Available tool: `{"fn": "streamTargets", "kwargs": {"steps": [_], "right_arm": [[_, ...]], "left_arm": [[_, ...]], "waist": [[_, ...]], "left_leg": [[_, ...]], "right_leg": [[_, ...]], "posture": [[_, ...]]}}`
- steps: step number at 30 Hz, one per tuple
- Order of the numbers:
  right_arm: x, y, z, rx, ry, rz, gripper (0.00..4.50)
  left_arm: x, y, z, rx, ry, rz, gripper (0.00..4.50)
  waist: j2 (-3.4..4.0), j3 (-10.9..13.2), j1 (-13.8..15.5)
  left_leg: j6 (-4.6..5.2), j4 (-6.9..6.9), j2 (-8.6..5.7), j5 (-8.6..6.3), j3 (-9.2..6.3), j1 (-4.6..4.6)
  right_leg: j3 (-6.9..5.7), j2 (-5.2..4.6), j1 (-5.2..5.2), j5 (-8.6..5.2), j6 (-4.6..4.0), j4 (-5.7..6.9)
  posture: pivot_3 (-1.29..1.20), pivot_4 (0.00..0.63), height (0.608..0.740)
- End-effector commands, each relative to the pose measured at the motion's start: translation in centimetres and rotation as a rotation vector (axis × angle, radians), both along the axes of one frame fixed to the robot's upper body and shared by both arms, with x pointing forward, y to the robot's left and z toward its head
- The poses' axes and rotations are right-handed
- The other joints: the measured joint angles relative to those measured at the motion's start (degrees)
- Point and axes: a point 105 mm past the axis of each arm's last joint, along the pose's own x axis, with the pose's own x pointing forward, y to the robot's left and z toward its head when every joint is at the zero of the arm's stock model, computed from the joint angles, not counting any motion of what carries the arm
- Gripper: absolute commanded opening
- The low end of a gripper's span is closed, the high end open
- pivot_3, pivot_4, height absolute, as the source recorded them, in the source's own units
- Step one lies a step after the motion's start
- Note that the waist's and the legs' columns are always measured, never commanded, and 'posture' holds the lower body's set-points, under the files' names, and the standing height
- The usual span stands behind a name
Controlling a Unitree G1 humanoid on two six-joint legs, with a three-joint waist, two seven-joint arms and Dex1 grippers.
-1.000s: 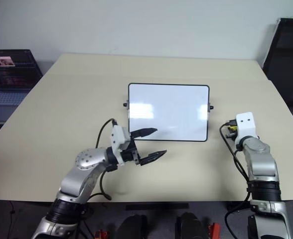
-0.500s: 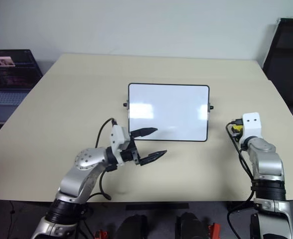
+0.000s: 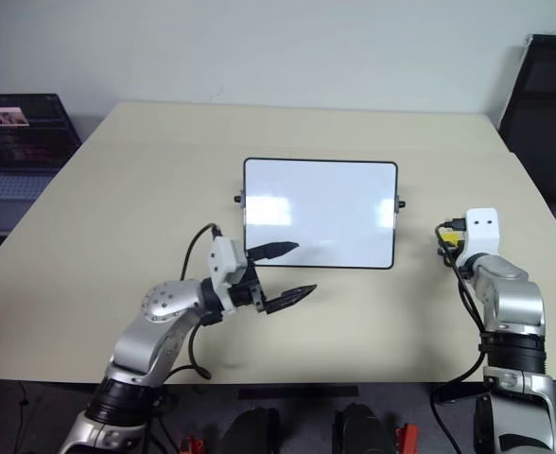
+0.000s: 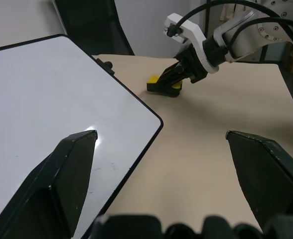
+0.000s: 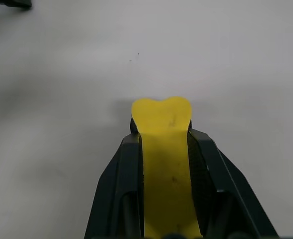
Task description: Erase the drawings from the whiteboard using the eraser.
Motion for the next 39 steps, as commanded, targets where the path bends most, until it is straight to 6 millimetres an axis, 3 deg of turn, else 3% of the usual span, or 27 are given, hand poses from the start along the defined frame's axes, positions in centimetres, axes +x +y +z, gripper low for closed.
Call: {"fn": "streamTargets", "kwargs": {"steps": [1,2,39], "right_arm": [[0.09,-0.95,1.34,0.0,-0.039,-0.027,0.91],[0.09,-0.94,1.34,0.002,-0.039,-0.026,1.24],[-0.08,-1.66,1.51,0.046,-0.039,-0.044,1.24]], "left_arm": [[-0.37,-0.22,1.75,-0.025,-0.062,-0.016,4.5],[-0.36,-0.2,1.75,-0.025,-0.062,-0.015,4.5],[-0.29,0.06,1.28,-0.023,-0.055,-0.013,4.5]], "waist": [[0.0,0.0,0.0],[0.0,0.0,0.0],[0.0,0.0,0.0]], "left_leg": [[0.0,0.0,0.0,0.0,0.0,0.0],[0.0,0.0,0.0,0.0,0.0,0.0],[0.0,0.01,0.0,0.0,0.01,0.0]], "right_leg": [[0.0,0.0,0.0,0.0,0.0,0.0],[0.0,0.0,0.0,0.0,0.0,0.0],[0.0,0.0,0.0,0.0,0.0,0.01]], "posture": [[0.0,0.15,0.74],[0.0,0.15,0.74],[0.0,0.15,0.74]]}}
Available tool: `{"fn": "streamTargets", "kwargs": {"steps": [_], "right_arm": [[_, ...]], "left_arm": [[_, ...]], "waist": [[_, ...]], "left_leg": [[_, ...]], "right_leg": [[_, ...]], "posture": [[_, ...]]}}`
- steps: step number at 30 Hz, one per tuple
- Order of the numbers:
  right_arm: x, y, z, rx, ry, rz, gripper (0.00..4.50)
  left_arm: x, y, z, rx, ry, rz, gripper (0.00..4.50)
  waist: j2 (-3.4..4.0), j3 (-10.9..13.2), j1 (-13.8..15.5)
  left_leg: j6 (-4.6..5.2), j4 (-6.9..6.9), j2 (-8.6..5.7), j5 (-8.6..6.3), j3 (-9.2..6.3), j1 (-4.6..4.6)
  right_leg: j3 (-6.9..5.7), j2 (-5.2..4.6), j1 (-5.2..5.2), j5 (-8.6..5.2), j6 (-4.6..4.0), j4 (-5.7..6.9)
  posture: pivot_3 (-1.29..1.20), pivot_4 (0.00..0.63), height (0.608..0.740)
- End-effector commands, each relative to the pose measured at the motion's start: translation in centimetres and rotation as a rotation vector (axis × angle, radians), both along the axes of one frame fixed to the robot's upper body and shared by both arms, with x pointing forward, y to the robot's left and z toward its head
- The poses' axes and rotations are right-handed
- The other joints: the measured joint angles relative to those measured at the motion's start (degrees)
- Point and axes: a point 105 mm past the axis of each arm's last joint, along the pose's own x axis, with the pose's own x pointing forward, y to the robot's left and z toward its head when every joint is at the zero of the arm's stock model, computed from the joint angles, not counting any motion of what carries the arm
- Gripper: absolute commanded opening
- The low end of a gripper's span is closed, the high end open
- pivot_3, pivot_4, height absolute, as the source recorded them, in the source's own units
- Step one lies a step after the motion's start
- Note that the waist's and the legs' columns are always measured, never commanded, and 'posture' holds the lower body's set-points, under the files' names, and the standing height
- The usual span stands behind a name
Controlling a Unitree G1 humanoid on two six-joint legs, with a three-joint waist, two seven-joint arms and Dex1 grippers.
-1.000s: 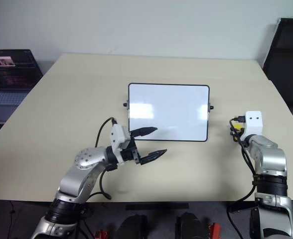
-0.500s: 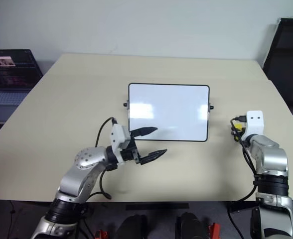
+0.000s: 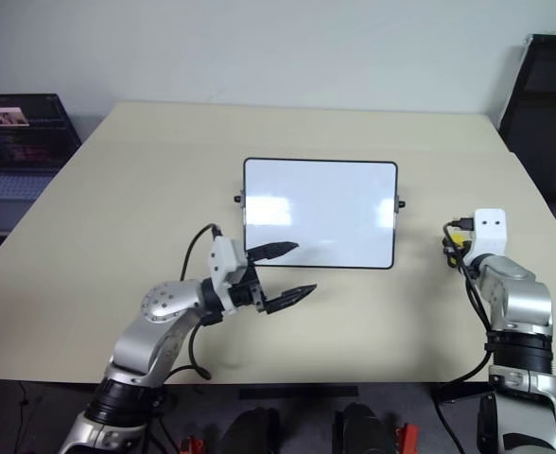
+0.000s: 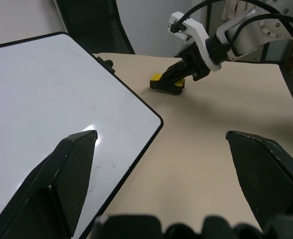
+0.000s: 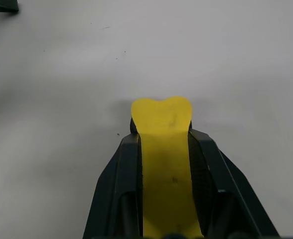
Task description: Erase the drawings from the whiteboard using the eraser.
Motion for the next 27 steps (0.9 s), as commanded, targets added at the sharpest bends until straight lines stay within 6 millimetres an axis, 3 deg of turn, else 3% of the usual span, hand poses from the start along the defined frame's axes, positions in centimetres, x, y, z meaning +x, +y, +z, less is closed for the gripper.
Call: {"fn": "streamTargets", "kwargs": {"steps": [1,9,12,19,27], "right_arm": [[0.14,-0.69,1.5,0.004,-0.041,-0.02,1.24],[0.19,-0.57,1.62,-0.003,-0.041,0.0,1.24],[0.23,-0.27,1.64,0.017,-0.041,0.015,1.98],[0.11,-0.37,1.45,0.015,-0.029,0.005,4.46],[-0.06,-0.46,1.38,0.012,-0.029,-0.006,4.49]], "left_arm": [[-0.2,0.05,1.35,-0.023,-0.062,-0.011,4.5],[-0.14,-0.1,1.49,-0.027,-0.065,-0.008,4.5],[-0.09,-0.24,1.74,-0.03,-0.068,-0.007,4.5],[0.07,-0.34,2.11,-0.029,-0.073,-0.003,4.5],[-0.01,-0.26,2.15,-0.028,-0.07,-0.006,4.5]], "waist": [[0.0,0.0,0.0],[0.0,0.0,0.0],[0.0,0.0,0.0],[0.0,0.0,0.0],[0.0,0.0,0.0]], "left_leg": [[0.0,0.0,0.0,0.0,0.0,0.0],[0.0,0.0,0.01,0.0,0.0,0.0],[0.0,0.0,0.0,0.0,0.0,0.0],[0.0,0.0,0.0,0.0,0.0,0.0],[0.0,0.01,0.0,0.0,0.0,0.0]], "right_leg": [[0.0,0.0,0.0,0.0,0.0,0.0],[0.0,0.0,0.0,0.0,0.0,0.01],[0.0,0.0,0.0,0.0,0.0,0.01],[0.0,0.0,0.0,0.0,0.0,0.01],[0.0,0.0,0.0,0.0,0.0,0.01]], "posture": [[0.0,0.15,0.74],[0.0,0.15,0.74],[0.0,0.15,0.74],[0.0,0.15,0.74],[0.0,0.15,0.74]]}}
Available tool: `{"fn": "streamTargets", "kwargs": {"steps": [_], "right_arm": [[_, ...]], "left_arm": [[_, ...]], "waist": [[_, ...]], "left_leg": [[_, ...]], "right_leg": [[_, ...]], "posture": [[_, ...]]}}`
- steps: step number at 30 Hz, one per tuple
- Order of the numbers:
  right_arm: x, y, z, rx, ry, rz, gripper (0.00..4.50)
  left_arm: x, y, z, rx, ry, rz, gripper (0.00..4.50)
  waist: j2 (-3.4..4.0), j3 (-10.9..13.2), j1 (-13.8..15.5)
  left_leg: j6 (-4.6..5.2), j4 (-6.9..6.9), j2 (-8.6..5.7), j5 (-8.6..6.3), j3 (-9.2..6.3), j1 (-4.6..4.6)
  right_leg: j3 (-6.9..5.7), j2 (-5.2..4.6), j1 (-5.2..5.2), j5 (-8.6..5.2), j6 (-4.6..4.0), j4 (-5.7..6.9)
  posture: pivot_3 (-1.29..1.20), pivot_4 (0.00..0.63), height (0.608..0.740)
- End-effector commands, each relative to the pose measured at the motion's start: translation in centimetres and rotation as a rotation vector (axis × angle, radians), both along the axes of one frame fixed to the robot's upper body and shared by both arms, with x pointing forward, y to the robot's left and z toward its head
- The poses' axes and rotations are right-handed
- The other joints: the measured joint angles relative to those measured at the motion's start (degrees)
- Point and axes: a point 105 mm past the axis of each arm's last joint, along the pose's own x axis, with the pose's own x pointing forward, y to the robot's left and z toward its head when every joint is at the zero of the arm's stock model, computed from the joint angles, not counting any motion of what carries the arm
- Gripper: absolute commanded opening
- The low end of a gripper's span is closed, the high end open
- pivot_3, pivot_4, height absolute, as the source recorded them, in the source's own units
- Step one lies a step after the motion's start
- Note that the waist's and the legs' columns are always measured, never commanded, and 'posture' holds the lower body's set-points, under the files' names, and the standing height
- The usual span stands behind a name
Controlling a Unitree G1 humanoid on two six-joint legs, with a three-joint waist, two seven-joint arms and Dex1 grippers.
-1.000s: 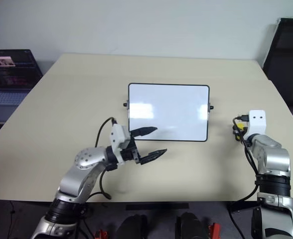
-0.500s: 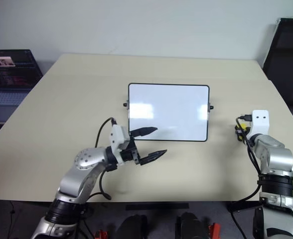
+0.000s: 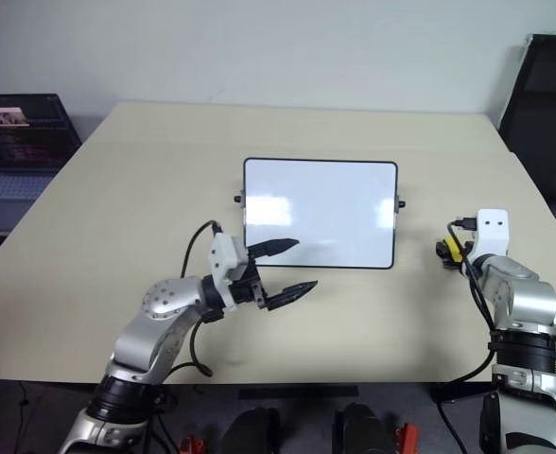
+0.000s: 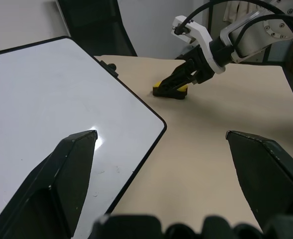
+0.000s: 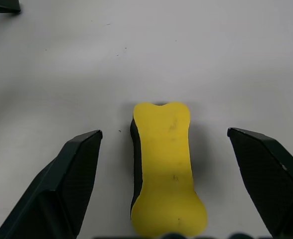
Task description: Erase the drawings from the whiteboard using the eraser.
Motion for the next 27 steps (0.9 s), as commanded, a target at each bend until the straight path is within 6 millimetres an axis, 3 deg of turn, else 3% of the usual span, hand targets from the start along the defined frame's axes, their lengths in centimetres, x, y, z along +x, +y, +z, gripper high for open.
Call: {"fn": "streamTargets", "kwargs": {"steps": [1,8,13,21,27], "right_arm": [[0.1,-0.6,1.6,-0.023,-0.055,-0.022,4.49],[0.0,-0.2,2.6,-0.013,-0.099,-0.039,4.49],[-0.8,0.3,4.2,-0.009,-0.182,-0.073,4.49],[-3.2,1.3,4.8,0.001,-0.288,-0.105,4.49],[-5.7,0.5,5.2,-0.029,-0.411,-0.191,4.49]], "left_arm": [[-0.3,-0.1,1.8,-0.023,-0.064,-0.014,4.5],[-0.3,0.4,1.8,-0.028,-0.066,0.011,4.5],[0.4,2.2,1.7,-0.045,-0.048,0.133,4.5],[2.9,8.6,1.4,-0.064,-0.072,0.604,4.5],[3.0,12.5,1.6,-0.113,-0.105,0.871,4.5]], "waist": [[0.0,0.0,0.0],[0.0,0.0,0.0],[0.0,0.0,0.0],[0.0,0.0,0.1],[0.0,0.0,0.2]], "left_leg": [[0.0,0.0,0.0,0.0,0.0,0.0],[0.0,0.0,0.0,0.0,0.0,0.0],[0.0,-0.01,0.01,0.0,-0.06,-0.02],[0.0,0.01,0.01,0.0,-0.15,-0.03],[0.0,0.02,0.0,0.0,-0.16,-0.05]], "right_leg": [[0.0,0.0,0.0,0.0,0.0,0.0],[0.0,0.0,0.0,0.0,0.0,0.0],[0.02,0.0,0.0,0.0,0.01,0.0],[0.05,-0.02,0.0,-0.03,0.06,0.02],[0.05,-0.05,0.0,-0.05,0.09,0.02]], "posture": [[0.0,0.15,0.74],[0.0,0.15,0.74],[0.0,0.15,0.74],[0.0,0.15,0.74],[0.0,0.15,0.74]]}}
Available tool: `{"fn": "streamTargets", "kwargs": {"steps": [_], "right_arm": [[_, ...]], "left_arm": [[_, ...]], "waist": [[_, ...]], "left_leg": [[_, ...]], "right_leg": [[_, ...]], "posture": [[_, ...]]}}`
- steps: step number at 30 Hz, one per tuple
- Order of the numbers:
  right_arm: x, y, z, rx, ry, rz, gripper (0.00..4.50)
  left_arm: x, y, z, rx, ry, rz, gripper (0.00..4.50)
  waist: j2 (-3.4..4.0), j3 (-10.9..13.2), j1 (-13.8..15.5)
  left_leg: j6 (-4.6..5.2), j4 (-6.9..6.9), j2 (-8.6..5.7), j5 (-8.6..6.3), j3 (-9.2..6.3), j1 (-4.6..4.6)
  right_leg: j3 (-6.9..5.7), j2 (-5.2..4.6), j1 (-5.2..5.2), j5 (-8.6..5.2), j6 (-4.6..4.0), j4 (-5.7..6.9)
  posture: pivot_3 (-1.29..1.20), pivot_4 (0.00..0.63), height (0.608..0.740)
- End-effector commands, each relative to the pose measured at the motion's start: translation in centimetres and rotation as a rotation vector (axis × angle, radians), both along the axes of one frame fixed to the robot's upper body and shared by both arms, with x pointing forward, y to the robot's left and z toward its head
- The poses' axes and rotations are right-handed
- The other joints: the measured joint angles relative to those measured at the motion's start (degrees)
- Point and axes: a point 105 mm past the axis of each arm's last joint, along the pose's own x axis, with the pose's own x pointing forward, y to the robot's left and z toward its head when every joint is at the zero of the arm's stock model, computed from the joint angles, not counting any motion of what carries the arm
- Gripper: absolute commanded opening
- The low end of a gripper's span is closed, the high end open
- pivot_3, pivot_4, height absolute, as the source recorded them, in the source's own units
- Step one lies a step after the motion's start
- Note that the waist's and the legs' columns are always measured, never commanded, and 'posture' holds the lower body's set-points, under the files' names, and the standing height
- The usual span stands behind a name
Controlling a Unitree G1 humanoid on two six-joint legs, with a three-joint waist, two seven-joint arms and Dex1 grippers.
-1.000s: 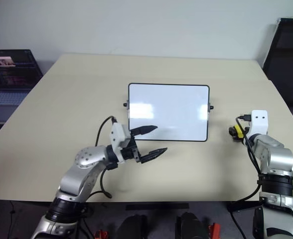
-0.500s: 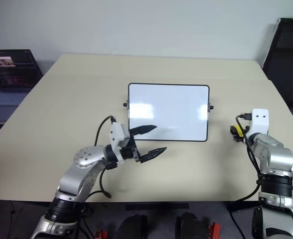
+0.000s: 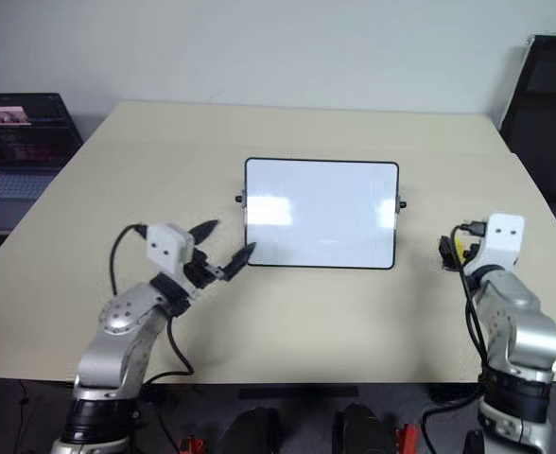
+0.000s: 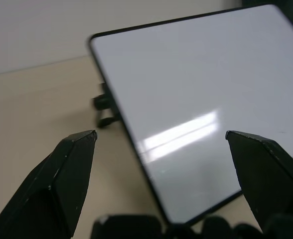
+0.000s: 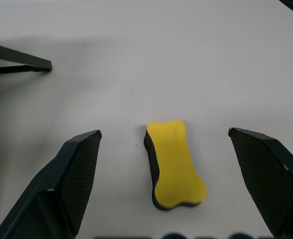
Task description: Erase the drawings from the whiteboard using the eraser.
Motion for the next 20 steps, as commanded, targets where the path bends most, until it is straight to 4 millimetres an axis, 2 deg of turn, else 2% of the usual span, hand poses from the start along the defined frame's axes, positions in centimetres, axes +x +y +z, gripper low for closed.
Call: {"fn": "streamTargets", "kwargs": {"steps": [1,5,8,12,16,20], "right_arm": [[-1.6,-0.9,2.7,-0.041,-0.17,-0.074,4.49],[-3.8,-2.1,2.4,-0.076,-0.241,-0.16,4.49],[-5.5,-3.1,0.9,-0.071,-0.228,-0.222,4.49],[-7.0,-2.9,-0.6,-0.064,-0.204,-0.244,4.49],[-8.4,-2.9,-1.7,-0.078,-0.155,-0.251,4.49],[-8.8,-3.1,-2.3,-0.087,-0.117,-0.241,4.49]], "left_arm": [[-0.4,2.0,1.7,-0.008,-0.093,0.146,4.5],[-0.8,4.1,1.2,0.001,-0.105,0.298,4.5],[-1.6,5.0,0.4,-0.013,-0.086,0.369,4.5],[-2.8,6.0,-0.8,0.007,-0.066,0.441,4.5],[-2.9,5.4,-0.9,0.018,-0.066,0.44,4.5],[-3.1,4.8,-0.9,0.008,-0.058,0.426,4.5]], "waist": [[-0.01,0.0,0.0],[0.0,0.0,0.0],[-0.03,0.0,0.0],[-0.02,-0.1,-0.1],[-0.02,-0.1,0.0],[-0.01,-0.1,0.0]], "left_leg": [[0.0,0.01,0.0,0.0,0.02,0.0],[0.0,-0.01,0.02,0.0,0.02,0.01],[0.0,0.0,0.0,0.0,0.02,0.02],[0.0,-0.01,0.06,0.0,0.02,0.1],[0.0,0.01,0.08,0.01,0.04,0.16],[0.0,0.01,0.08,0.01,0.05,0.21]], "right_leg": [[0.0,0.0,0.0,-0.01,0.02,0.0],[0.01,0.0,0.01,-0.02,0.03,0.0],[0.01,-0.02,0.01,-0.02,0.03,0.0],[0.04,-0.02,0.03,-0.02,0.03,0.03],[0.09,-0.02,0.06,-0.1,0.12,0.05],[0.08,-0.02,0.09,-0.11,0.12,0.04]], "posture": [[0.0,0.15,0.74],[0.0,0.15,0.74],[0.0,0.15,0.74],[0.0,0.15,0.74],[0.0,0.15,0.74],[0.0,0.15,0.74]]}}
